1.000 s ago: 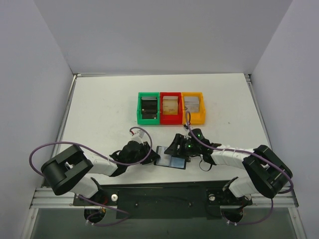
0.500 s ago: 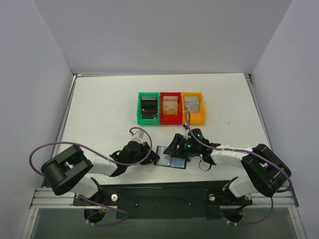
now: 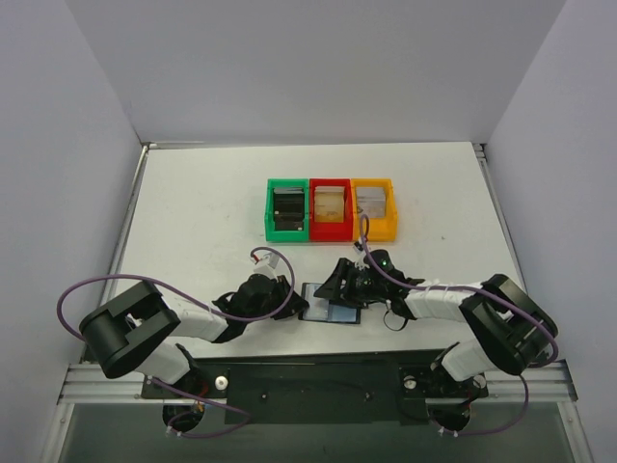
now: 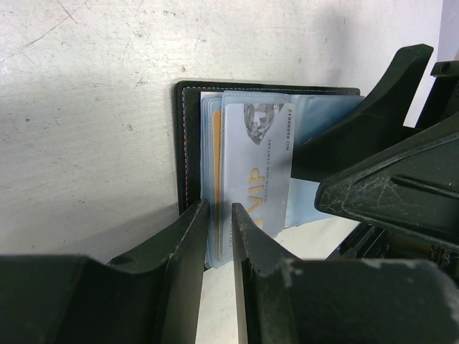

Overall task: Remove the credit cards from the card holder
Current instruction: Remove the credit card from the card holder.

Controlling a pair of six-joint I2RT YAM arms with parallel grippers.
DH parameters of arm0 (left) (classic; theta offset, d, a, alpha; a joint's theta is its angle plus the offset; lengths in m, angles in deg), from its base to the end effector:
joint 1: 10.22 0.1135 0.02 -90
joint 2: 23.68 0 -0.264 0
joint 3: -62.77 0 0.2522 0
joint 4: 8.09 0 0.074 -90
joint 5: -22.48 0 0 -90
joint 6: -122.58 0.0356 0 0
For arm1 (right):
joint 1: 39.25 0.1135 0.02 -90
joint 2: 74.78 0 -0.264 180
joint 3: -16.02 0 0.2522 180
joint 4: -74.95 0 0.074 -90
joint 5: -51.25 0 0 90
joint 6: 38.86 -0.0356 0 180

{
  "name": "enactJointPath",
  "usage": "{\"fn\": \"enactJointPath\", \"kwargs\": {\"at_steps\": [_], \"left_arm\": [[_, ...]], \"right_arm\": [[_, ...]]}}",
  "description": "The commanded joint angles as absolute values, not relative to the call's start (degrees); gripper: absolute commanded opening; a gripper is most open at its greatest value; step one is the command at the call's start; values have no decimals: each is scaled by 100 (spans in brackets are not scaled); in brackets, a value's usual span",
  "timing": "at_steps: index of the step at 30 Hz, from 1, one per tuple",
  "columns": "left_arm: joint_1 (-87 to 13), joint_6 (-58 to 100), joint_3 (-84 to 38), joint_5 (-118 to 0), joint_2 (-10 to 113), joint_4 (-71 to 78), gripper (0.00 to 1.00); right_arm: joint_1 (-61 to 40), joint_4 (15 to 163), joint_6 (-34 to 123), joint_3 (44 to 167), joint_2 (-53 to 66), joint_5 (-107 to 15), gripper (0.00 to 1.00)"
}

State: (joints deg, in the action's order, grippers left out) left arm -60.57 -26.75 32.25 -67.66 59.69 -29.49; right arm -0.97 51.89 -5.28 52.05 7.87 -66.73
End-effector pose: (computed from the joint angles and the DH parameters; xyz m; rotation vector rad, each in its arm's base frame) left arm 0.1502 -0.1811 0.1175 -0.1845 2.3286 -1.0689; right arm 0.1907 0.1718 0.1499 -0.0078 2.2852 1.4670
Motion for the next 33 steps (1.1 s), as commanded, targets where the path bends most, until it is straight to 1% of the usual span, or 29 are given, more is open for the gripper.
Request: {"fn": "enactJointPath", "kwargs": {"at_steps": [1, 11, 23, 26, 33], "left_arm": [[-6154, -2613, 3204, -6857, 6095, -2790, 31], [-6163, -2613, 3169, -6848, 6192, -2826, 30], [-6163, -2569, 3169, -6936, 6139, -2711, 30], [-6163, -2561, 3125, -6910, 6218, -2711, 28], [-6198, -2543, 3002, -6813, 6394, -2764, 27]], "right_arm": [[-93, 4661, -686, 5167, 889, -7021, 52], [-155, 3713, -1082, 5009, 1302, -7337, 50], [-216, 3650, -1091, 4956, 1311, -7399, 49], [-216, 3519, -1135, 4965, 1346, -7425, 47], [-208, 3536, -1126, 5026, 1382, -7496, 46]]}}
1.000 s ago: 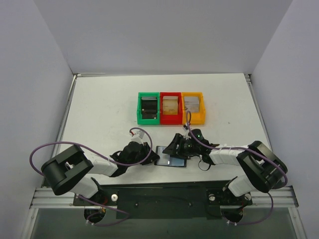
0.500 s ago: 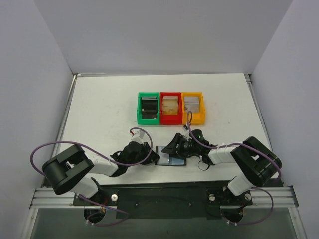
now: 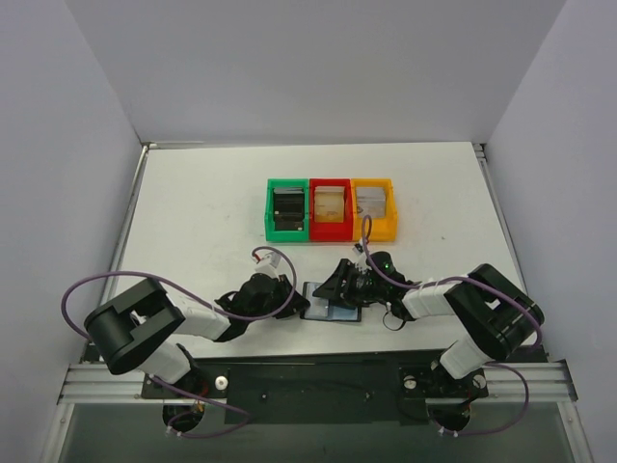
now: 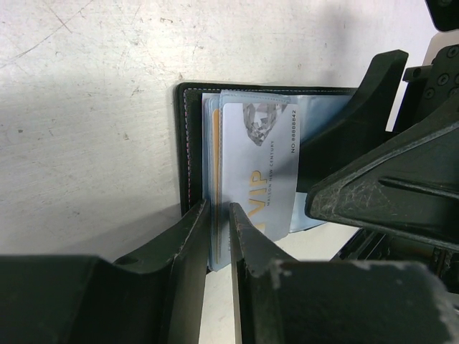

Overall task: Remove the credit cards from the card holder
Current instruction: Remove the credit card from the card holder.

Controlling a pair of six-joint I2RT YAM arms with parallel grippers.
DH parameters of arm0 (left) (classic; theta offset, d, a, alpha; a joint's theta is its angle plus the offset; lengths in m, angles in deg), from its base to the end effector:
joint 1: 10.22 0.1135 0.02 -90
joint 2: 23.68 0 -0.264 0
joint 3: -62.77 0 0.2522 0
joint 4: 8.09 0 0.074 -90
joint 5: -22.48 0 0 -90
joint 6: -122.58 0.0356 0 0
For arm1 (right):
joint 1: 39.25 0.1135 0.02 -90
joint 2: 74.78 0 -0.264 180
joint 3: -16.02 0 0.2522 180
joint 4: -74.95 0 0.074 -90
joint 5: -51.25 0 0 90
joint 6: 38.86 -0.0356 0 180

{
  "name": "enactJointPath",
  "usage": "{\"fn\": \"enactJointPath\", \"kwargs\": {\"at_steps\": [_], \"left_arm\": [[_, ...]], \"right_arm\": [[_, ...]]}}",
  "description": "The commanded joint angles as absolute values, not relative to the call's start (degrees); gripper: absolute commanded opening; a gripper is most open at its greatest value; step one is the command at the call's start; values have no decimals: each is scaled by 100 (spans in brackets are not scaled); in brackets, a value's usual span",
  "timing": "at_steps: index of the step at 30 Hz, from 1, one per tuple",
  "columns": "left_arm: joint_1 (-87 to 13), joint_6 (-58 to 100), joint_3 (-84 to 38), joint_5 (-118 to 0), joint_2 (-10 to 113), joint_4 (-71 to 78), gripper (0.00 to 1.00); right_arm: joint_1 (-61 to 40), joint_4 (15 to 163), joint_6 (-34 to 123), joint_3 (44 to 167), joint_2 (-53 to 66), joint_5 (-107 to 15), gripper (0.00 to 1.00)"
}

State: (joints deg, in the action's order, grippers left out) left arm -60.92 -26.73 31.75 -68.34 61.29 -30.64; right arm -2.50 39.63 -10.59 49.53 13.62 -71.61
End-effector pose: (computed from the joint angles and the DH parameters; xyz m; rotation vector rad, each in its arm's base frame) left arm 0.1517 -0.1845 0.1155 -0.1843 2.3241 -1.0622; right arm 0.1932 0.1684 0.1363 0.0288 2.2542 1.6049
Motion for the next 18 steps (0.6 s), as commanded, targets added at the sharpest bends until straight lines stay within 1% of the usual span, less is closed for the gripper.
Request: {"fn": "enactJointPath", "kwargs": {"at_steps": [1, 12, 18], "left_arm": [[-6199, -2534, 2993, -6813, 6403, -2764, 27], [-6172, -2578, 3072, -6857, 6263, -2702, 27], [-6137, -2552, 3195, -6901, 5929, -2773, 31]], "right_arm": [[-216, 3553, -1117, 5035, 1364, -7496, 46], [-278, 3738, -1047, 4991, 1153, -7504, 41], [-295, 3800, -1012, 5000, 1179, -7513, 41]]}}
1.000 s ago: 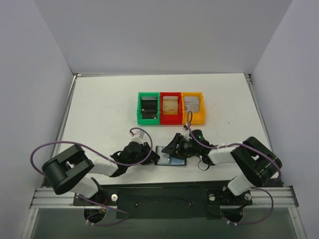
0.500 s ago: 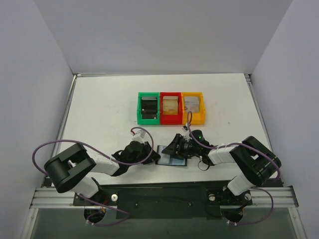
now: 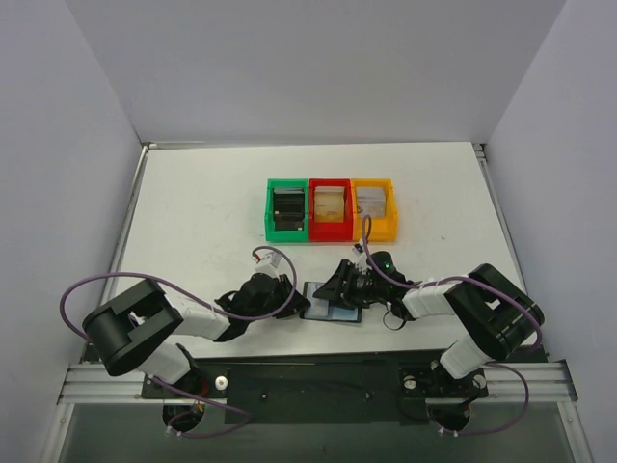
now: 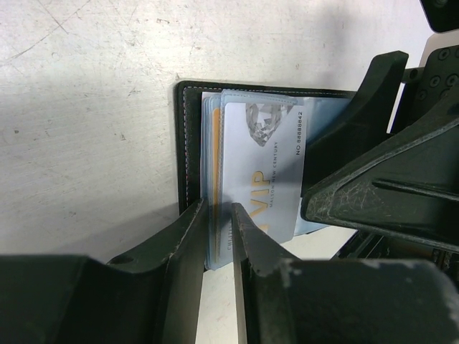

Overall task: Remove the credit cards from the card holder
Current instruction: Remove the credit card from the card holder.

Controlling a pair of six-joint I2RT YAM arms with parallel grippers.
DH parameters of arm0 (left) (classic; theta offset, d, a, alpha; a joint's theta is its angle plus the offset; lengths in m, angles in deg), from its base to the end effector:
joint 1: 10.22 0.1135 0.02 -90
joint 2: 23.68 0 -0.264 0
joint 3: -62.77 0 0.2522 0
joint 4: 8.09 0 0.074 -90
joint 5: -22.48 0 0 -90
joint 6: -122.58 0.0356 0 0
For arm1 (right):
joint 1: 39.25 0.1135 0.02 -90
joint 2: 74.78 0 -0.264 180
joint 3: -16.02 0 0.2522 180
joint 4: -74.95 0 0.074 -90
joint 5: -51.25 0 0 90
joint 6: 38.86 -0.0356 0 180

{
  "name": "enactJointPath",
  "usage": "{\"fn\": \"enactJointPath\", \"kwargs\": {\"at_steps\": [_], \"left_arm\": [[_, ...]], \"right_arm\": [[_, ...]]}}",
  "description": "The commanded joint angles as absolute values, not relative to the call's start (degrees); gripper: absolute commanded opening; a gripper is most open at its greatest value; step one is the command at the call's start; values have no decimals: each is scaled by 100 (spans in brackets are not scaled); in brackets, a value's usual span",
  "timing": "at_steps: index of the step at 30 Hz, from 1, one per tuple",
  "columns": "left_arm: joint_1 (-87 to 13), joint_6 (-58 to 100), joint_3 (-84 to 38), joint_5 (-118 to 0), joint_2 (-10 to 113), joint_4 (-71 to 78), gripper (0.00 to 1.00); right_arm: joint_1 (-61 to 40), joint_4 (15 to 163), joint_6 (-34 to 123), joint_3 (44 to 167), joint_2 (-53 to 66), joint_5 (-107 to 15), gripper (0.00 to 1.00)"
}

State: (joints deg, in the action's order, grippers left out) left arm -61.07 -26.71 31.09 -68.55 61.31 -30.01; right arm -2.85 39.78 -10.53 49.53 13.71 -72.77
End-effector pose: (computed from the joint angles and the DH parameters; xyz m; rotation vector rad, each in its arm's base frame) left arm 0.1528 -0.1866 0.1172 -0.1832 2.3230 -1.0603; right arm 0.1936 0.1674 0.1358 0.0199 2.2617 1.6168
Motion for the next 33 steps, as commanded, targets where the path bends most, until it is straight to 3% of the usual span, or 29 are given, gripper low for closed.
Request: {"fn": "enactJointPath", "kwargs": {"at_steps": [1, 24, 30, 33], "left_arm": [[-6128, -2526, 3204, -6901, 5850, -2773, 31], [-6058, -2613, 3090, -6936, 6148, -2518, 24], [-6058, -2613, 3081, -6954, 6175, -2483, 15], [-6058, -2605, 3081, -6963, 6183, -2465, 5]], "right_arm": [[-287, 3800, -1012, 5000, 1179, -7513, 41], [-401, 4143, -854, 4903, 837, -7505, 41], [-410, 4195, -819, 4868, 784, -7496, 40], [-454, 4239, -801, 4824, 740, -7487, 40]]}}
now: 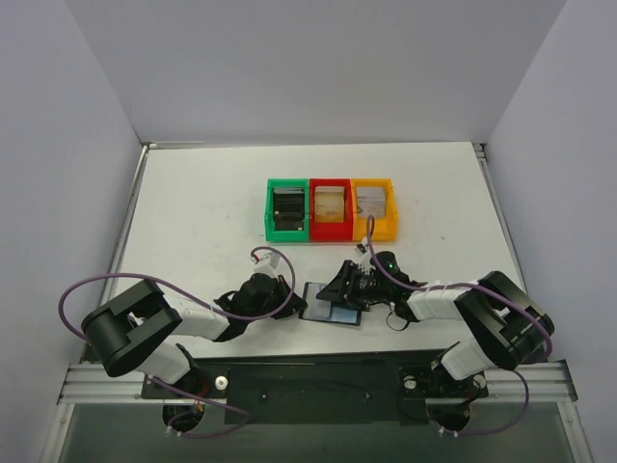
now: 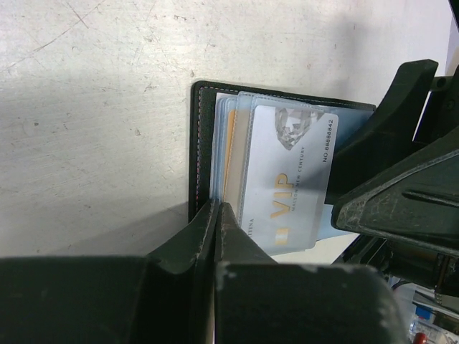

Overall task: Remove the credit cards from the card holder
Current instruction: Remove the credit card from the card holder.

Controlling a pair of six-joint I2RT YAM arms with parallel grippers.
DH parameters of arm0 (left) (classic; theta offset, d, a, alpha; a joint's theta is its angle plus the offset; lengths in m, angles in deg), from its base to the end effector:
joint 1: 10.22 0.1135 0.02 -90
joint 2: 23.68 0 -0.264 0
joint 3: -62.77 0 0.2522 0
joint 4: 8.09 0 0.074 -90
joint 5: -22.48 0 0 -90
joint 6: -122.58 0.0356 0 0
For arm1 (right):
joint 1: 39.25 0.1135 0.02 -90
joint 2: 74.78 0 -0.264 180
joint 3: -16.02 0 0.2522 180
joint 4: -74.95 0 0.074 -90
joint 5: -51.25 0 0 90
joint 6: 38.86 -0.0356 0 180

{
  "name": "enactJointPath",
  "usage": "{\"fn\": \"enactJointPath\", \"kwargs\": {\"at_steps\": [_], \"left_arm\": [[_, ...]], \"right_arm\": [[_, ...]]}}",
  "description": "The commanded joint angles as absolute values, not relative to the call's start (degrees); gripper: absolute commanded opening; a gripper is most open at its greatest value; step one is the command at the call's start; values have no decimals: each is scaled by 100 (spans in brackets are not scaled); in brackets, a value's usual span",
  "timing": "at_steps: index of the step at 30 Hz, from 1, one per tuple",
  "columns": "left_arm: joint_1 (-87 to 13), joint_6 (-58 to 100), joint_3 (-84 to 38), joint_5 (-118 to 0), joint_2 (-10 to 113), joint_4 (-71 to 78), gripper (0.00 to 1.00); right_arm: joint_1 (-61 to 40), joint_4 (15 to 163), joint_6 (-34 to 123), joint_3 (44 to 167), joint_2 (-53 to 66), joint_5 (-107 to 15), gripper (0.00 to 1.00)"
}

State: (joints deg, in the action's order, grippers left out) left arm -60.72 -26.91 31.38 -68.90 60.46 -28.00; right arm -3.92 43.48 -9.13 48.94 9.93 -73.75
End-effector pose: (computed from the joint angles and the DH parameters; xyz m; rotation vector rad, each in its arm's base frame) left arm 0.1519 -0.1829 0.1159 -0.1996 2.3423 -1.0327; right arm 0.1908 0.1603 0.1424 0.0036 2.2607 1.6063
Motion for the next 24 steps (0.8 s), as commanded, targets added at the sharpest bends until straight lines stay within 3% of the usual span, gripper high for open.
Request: {"fn": "enactJointPath", "kwargs": {"at_steps": [1, 24], "left_arm": [[-6058, -2605, 3081, -6971, 6183, -2465, 1], [-6058, -2622, 3081, -7024, 6166, -2404, 0]], "right_arm": [[-462, 4248, -792, 4816, 731, -7487, 39], [-603, 4397, -748, 4657, 406, -7469, 33]]}}
